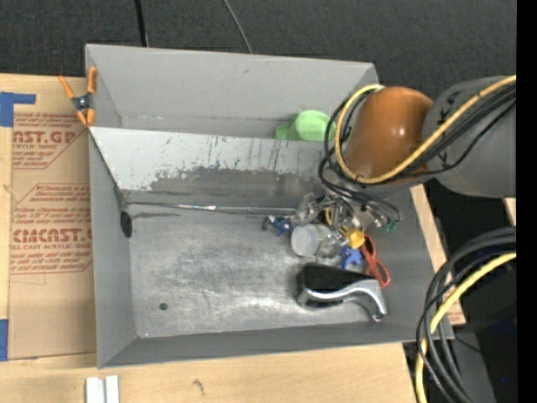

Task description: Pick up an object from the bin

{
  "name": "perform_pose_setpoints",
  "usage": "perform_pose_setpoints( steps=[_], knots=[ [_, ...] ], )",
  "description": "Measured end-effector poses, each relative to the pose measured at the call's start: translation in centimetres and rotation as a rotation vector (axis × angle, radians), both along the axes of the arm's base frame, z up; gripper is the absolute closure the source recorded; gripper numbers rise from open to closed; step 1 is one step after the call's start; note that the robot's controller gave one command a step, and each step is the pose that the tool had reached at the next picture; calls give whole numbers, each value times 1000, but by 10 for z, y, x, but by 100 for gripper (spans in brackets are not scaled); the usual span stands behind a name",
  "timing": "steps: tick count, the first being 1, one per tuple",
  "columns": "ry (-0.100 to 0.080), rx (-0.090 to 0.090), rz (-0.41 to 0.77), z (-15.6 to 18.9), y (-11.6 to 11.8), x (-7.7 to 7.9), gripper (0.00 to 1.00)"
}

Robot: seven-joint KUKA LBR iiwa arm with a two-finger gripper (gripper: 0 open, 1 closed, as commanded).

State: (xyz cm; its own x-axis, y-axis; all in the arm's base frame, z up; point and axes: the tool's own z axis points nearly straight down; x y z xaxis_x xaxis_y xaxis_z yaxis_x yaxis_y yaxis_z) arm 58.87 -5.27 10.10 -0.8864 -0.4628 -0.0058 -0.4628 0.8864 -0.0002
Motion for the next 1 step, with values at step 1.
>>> perform_pose_setpoints(
  steps=[1],
  knots=[
    [0,0,-1,0,0,0,100]
  ],
)
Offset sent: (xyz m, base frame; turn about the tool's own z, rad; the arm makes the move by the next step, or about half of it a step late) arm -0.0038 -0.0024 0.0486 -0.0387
